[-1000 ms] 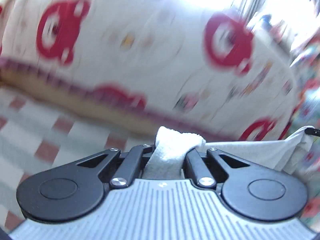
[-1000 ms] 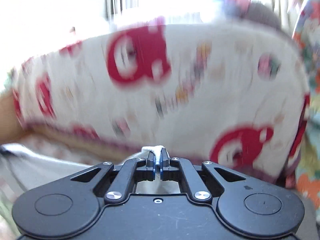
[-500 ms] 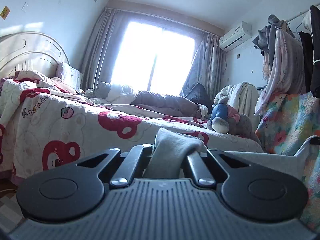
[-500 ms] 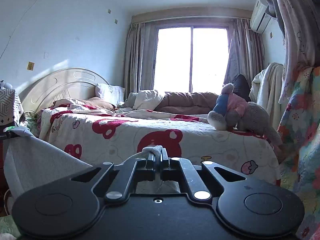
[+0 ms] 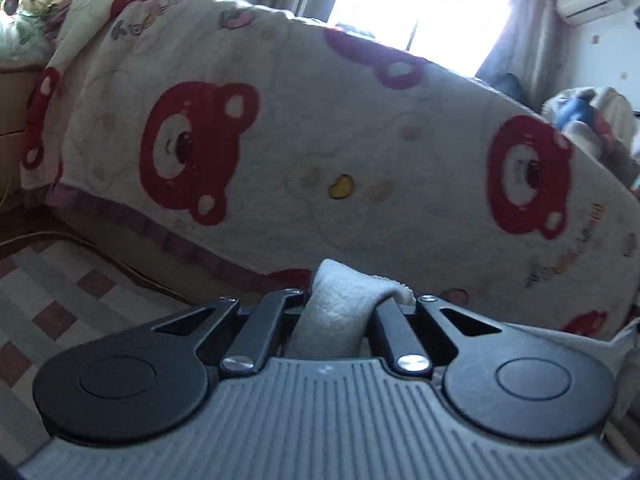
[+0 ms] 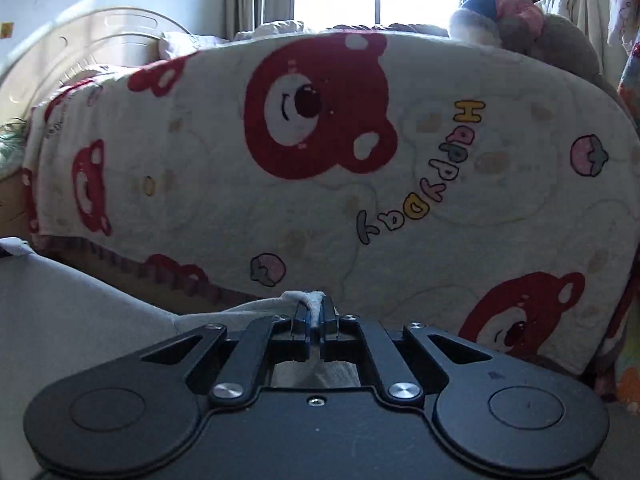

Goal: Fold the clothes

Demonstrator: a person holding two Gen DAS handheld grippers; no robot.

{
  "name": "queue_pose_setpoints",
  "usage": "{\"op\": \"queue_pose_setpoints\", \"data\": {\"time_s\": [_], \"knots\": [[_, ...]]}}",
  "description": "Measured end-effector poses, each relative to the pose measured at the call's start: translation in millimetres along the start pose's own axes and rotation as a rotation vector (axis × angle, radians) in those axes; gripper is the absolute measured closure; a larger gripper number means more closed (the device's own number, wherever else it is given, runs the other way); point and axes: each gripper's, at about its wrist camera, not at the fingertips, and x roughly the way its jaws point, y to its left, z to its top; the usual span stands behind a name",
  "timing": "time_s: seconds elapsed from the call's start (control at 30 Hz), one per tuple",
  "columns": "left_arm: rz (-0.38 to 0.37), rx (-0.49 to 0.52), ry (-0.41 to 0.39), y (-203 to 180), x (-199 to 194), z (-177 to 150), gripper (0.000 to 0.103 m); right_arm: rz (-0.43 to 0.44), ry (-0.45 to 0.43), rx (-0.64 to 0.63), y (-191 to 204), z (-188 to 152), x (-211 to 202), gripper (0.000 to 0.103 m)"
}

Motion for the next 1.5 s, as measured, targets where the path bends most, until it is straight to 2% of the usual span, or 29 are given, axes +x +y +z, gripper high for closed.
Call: {"op": "queue_pose_setpoints", "data": {"time_s": [0.07,0.1,0.13,0.2,0.23,0.27,0.33,0.43,0.5,0.53,0.67,0.73,0.87,0.93,1.0,1.03,1.07,1.1,1.17,1.23,1.27,1.37,1.43,1.5], "knots": [[0.087,0.028,0.019,-4,58,-5,0.080,-0.104,0.017,-0.005,12,6,51,0.098],[0.126,0.039,0.026,-5,84,-9,0.065,-0.169,0.031,-0.005,14,5,75,0.095],[0.149,0.044,0.042,-3,106,-16,0.055,-0.220,0.047,0.004,14,0,96,0.086],[0.170,0.049,0.106,8,142,-34,0.052,-0.267,0.079,0.043,6,-22,119,0.083],[0.169,0.052,0.159,16,153,-46,0.052,-0.255,0.097,0.071,4,-37,125,0.080],[0.166,0.057,0.206,24,161,-61,0.052,-0.217,0.114,0.108,2,-54,127,0.074],[0.153,0.075,0.290,41,162,-96,0.052,-0.127,0.186,0.158,-2,-94,121,0.069],[0.153,0.049,0.403,71,153,-140,0.052,-0.007,0.307,0.211,-6,-154,106,0.068],[0.175,0.041,0.494,88,151,-155,0.052,0.053,0.371,0.275,-12,-185,93,0.062],[0.187,0.039,0.524,95,150,-158,0.052,0.070,0.389,0.312,-15,-197,86,0.055],[0.201,-0.015,0.509,124,150,-147,0.047,0.100,0.412,0.477,-26,-228,71,0.052],[0.219,-0.054,0.528,140,155,-143,0.047,0.117,0.423,0.565,-25,-234,72,0.051],[0.135,-0.042,0.559,141,155,-151,0.047,0.181,0.446,0.663,-18,-242,76,0.046],[0.101,-0.018,0.565,138,154,-155,0.040,0.148,0.457,0.562,-8,-239,80,0.046],[0.100,0.040,0.554,129,156,-158,0.036,0.115,0.468,0.462,1,-236,84,0.093],[0.099,0.069,0.549,125,157,-160,0.036,0.093,0.464,0.410,6,-233,85,0.097],[0.099,0.098,0.543,120,157,-162,0.036,0.035,0.391,0.352,8,-220,76,0.097],[0.098,0.127,0.538,116,158,-163,0.037,0.000,0.311,0.356,3,-204,64,0.097],[0.082,0.117,0.532,116,157,-162,0.039,-0.098,0.189,0.361,-11,-175,44,0.097],[0.071,0.101,0.517,117,153,-157,0.038,-0.243,0.158,0.235,-17,-154,33,0.097],[0.065,0.092,0.510,117,151,-154,0.038,-0.314,0.186,0.154,-20,-152,37,0.098],[0.018,0.129,0.529,111,148,-152,0.037,-0.467,0.327,0.063,-36,-166,62,0.097],[-0.029,0.179,0.536,100,147,-153,0.037,-0.454,0.444,0.067,-49,-184,85,0.097],[-0.072,0.239,0.526,85,150,-155,0.036,-0.409,0.504,0.065,-54,-200,99,0.097]]}}
